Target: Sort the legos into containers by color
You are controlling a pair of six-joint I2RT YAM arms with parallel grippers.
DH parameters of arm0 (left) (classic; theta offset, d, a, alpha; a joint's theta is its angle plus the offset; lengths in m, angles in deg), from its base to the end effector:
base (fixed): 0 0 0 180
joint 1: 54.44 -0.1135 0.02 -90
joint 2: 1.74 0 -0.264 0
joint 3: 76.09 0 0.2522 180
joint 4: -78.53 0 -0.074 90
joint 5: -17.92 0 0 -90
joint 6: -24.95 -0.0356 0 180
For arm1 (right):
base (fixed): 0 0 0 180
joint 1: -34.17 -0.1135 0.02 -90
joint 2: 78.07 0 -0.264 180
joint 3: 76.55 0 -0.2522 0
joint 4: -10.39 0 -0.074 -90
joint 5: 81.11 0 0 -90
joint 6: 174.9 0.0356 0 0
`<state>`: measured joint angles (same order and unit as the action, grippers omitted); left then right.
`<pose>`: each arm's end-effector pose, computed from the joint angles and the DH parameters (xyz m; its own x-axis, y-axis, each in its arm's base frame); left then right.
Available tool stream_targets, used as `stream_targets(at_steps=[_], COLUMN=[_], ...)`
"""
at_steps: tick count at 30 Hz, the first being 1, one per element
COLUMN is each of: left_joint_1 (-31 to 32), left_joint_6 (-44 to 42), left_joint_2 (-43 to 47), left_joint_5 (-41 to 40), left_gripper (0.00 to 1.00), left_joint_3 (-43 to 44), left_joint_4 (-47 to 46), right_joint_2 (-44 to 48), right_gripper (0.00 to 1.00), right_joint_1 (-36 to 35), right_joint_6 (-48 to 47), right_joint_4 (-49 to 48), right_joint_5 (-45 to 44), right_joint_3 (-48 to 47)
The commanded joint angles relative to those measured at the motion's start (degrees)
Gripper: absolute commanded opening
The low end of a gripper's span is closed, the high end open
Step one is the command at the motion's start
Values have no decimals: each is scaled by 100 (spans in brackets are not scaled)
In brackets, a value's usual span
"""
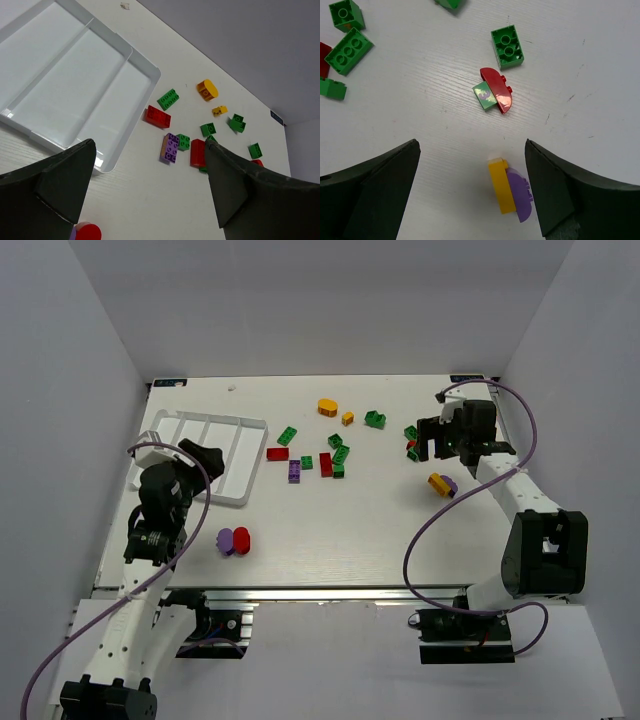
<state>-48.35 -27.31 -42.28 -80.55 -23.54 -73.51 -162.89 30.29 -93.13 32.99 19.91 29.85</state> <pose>0.1707 -0.0129 0.3076 -0.1941 -0.5881 -0.7851 -0.1956 0.8075 -0.5565 0.3328 0.0294 0.2667 -0.5174 -0.1759 -0.8375 -0.3020 0.9532 -0.0136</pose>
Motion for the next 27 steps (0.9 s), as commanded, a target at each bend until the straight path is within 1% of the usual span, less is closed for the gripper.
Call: stream_targets(at_steps=[1, 2, 3, 4, 5, 6, 7, 8, 10, 11, 12, 13, 14, 16, 17, 18, 19, 20, 21, 22, 23, 24, 25, 26, 27], left_joint_1=[-11, -11, -11, -11, -11, -11, -11, -20, -11, -11, -11, -20, -11, -11, -11, -11, -11, -11, -11, -11, -11, -11, -11, -11, -11], left_joint_6=[-3, 6, 41, 58, 76, 76, 85, 128, 190, 251, 295, 348, 505, 690, 848, 919, 998, 1147, 1279, 1280, 1358, 1394, 1429, 1490, 1517], left_joint_2=[98, 107, 90, 90, 72, 28, 11, -111, -218, -305, -341, -359, -376, -385, -385, -359, -350, -341, -359, -367, -394, -437, -542, -604, -657], left_joint_5=[82, 65, 47, -5, -40, -58, -58, -76, -76, -50, -32, -15, -49, -111, -128, -146, -155, -164, -181, -173, -155, -129, -94, -76, -58], left_gripper=[98, 98, 98, 98, 98, 97, 94, 86, 76, 69, 51, 40, 30, 15, 14, 14, 22, 32, 50, 51, 66, 74, 79, 85, 86], left_joint_3=[-64, -73, -82, -73, -64, -47, -20, 67, 129, 155, 199, 208, 235, 270, 261, 261, 270, 279, 314, 314, 340, 358, 393, 445, 472], left_joint_4=[-14, -5, 13, 91, 118, 145, 197, 363, 504, 644, 724, 795, 987, 1207, 1400, 1489, 1577, 1682, 1987, 1991, 2147, 2244, 2341, 2542, 2649], right_joint_2=[88, 123, 158, 211, 324, 369, 465, 553, 563, 545, 458, 414, 361, 264, 246, 177, 124, 62, -156, -158, -228, -350, -395, -439, -448], right_gripper=[90, 90, 90, 90, 90, 90, 90, 90, 90, 90, 89, 90, 90, 88, 82, 76, 62, 54, 47, 45, 46, 48, 59, 67, 72], right_joint_1=[10, 1, 10, -25, -60, -130, -383, -881, -1201, -1481, -1615, -1712, -1765, -1792, -1800, -1844, -1879, -1941, -2124, -2126, -2239, -2292, -2362, -2494, -2564], right_joint_6=[-414, -660, -1350, -1792, -2257, -3176, -3507, -4163, -4641, -5201, -5363, -5504, -5627, -5541, -5532, -5575, -5593, -5506, -5079, -4927, -4760, -4593, -4278, -4083, -3925], right_joint_4=[-146, -120, 2, 64, 230, 624, 749, 994, 1215, 1652, 1830, 1997, 2181, 2394, 2429, 2508, 2543, 2518, 2378, 2342, 2298, 2254, 2106, 1974, 1859], right_joint_5=[504, 715, 1030, 1755, 2128, 2436, 2700, 2633, 2633, 2728, 2782, 2869, 3322, 3939, 4534, 4792, 4969, 5092, 5050, 5050, 4997, 4945, 4883, 4691, 4602], right_joint_3=[-169, -152, -117, -64, 32, 77, 138, 347, 481, 455, 429, 350, 297, 227, 166, 130, 78, 7, -237, -239, -326, -466, -520, -547, -564])
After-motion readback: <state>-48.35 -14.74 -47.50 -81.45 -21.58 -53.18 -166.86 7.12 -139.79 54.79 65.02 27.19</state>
